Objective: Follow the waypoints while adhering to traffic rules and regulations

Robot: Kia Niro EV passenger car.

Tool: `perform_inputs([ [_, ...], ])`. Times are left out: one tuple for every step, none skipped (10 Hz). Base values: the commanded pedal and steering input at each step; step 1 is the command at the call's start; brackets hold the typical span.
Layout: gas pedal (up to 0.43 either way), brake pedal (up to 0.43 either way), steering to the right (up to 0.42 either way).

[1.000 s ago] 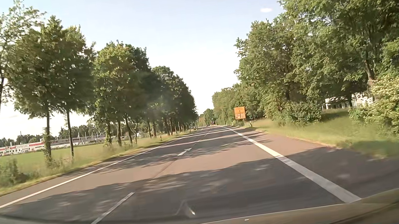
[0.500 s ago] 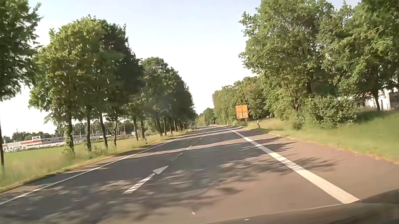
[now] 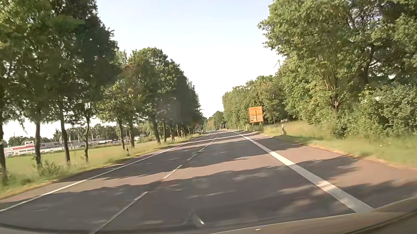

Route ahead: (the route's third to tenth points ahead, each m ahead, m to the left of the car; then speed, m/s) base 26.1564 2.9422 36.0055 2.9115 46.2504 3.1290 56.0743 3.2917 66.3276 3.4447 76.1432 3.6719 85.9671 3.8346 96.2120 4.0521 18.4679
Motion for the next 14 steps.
perform_inputs([
  [0.177,0.006,0.001],
  [0.177,0.006,0.001],
  [0.177,0.006,0.001],
  [0.177,0.006,0.000],
  [0.177,0.006,0.001],
  [0.177,0.006,0.001],
  [0.177,0.006,0.000],
  [0.177,0.006,0.000],
  [0.177,0.006,0.001],
  [0.177,0.006,0.000],
  [0.177,0.006,0.001],
  [0.177,0.006,0.002],
  [0.177,0.006,0.002],
  [0.177,0.006,0.003],
])
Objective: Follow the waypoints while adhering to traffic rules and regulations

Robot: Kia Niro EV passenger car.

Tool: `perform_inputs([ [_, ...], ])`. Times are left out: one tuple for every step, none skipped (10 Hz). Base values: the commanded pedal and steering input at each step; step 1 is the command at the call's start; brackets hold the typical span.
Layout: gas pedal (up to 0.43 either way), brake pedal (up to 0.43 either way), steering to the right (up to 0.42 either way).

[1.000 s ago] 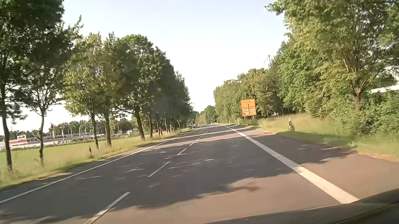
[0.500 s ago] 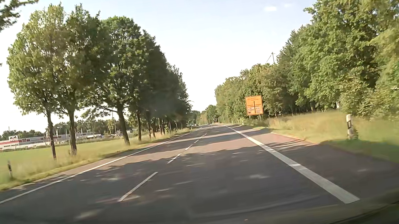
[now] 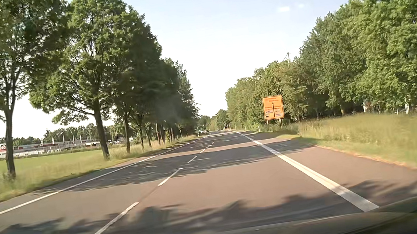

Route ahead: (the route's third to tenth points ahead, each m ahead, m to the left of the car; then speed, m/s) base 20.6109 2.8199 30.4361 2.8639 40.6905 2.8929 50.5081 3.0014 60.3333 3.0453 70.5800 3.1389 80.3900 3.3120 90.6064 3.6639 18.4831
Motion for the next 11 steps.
perform_inputs([
  [0.177,0.006,0.002],
  [0.177,0.006,0.002],
  [0.177,0.006,0.003],
  [0.177,0.006,0.003],
  [0.177,0.006,0.003],
  [0.177,0.006,0.003],
  [0.177,0.006,0.003],
  [0.177,0.006,0.003],
  [0.177,0.006,0.003],
  [0.177,0.006,0.003],
  [0.177,0.006,0.003],
])
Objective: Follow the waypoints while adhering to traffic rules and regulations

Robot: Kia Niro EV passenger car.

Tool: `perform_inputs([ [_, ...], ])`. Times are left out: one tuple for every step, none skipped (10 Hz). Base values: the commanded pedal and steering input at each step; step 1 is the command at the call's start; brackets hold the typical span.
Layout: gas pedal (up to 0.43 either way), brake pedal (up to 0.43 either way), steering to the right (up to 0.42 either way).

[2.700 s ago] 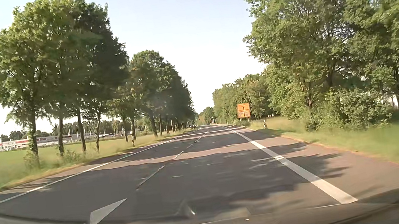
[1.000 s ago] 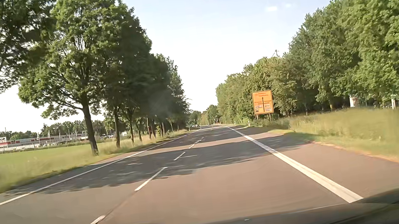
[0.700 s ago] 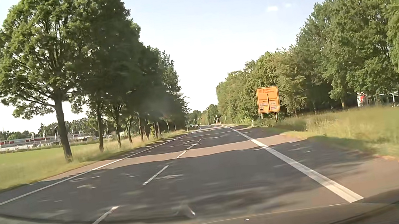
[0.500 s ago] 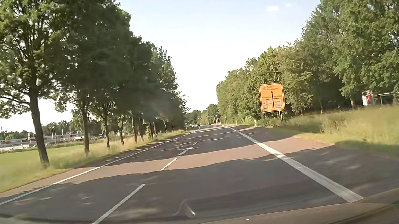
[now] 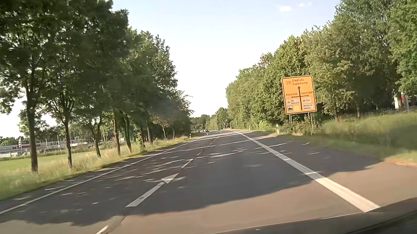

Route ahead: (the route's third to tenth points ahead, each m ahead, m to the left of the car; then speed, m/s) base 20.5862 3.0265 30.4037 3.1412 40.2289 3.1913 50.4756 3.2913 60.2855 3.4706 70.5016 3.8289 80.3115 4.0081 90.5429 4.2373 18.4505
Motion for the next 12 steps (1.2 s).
perform_inputs([
  [0.177,0.006,0.003],
  [0.177,0.006,0.003],
  [0.177,0.006,0.003],
  [0.177,0.006,0.003],
  [0.177,0.006,0.003],
  [0.177,0.006,0.003],
  [0.177,0.006,0.003],
  [0.177,0.006,0.002],
  [0.177,0.006,0.002],
  [0.177,0.006,0.002],
  [0.177,0.006,0.002],
  [0.177,0.006,0.002],
])
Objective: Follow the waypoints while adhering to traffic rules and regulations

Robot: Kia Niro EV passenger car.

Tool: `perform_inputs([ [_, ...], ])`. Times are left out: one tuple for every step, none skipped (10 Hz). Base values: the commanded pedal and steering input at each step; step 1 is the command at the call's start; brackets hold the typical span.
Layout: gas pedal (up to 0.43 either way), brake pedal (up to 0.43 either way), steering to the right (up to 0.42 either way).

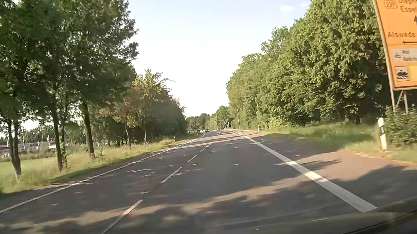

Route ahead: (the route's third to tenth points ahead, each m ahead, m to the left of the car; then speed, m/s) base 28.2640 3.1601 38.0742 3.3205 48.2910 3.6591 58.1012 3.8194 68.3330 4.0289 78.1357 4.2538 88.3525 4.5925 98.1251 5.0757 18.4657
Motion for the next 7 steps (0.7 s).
perform_inputs([
  [0.177,0.006,0.002],
  [0.177,0.006,0.003],
  [0.177,0.006,0.003],
  [0.177,0.006,0.002],
  [0.177,0.006,0.002],
  [0.177,0.006,0.002],
  [0.177,0.006,0.002],
])
